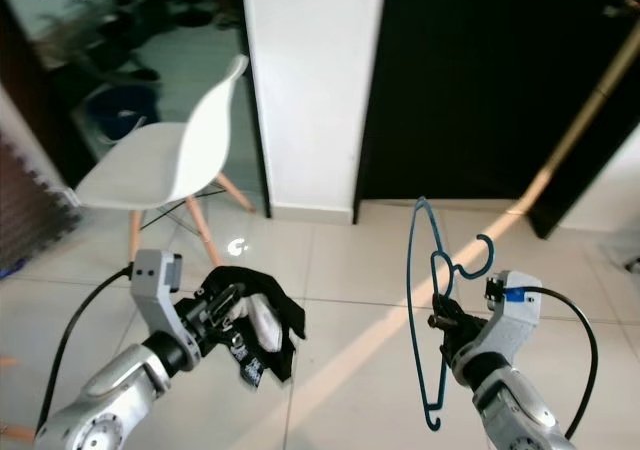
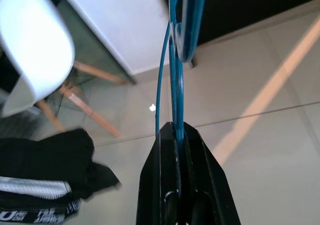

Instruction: Hang hanger

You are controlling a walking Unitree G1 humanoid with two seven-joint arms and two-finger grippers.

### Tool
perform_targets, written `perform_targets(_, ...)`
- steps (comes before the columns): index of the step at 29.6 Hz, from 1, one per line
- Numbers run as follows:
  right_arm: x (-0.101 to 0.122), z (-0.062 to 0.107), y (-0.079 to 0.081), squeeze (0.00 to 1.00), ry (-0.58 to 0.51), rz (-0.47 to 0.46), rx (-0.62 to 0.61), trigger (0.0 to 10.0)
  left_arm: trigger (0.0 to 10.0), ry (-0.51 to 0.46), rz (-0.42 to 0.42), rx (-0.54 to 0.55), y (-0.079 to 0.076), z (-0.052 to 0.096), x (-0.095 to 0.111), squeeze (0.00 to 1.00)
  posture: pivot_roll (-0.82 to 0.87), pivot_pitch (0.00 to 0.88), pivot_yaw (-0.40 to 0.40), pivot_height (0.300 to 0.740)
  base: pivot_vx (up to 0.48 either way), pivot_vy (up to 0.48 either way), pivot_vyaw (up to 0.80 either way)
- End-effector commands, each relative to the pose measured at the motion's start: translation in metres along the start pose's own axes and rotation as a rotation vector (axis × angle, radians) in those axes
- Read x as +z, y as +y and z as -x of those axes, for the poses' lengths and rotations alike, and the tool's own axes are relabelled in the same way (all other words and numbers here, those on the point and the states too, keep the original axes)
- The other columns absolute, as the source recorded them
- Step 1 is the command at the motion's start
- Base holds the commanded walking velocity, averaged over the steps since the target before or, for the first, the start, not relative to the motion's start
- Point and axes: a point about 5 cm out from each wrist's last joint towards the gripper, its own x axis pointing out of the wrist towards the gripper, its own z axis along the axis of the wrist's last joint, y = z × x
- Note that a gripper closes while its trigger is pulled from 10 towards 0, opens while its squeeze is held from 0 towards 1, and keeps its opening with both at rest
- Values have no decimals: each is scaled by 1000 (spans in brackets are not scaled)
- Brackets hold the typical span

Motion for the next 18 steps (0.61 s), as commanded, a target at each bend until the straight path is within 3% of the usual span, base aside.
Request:
perform_targets(1,-1,2,0,0,12,-18,12,10000,10000,1,21,-15,-2,0,-1,0,24,114,-50,740,0,0,-800)
perform_targets(18,2,-2,-5,0,21,-65,33,10000,10000,12,129,-103,-6,-5,0,0,13,128,-64,740,0,0,-800)
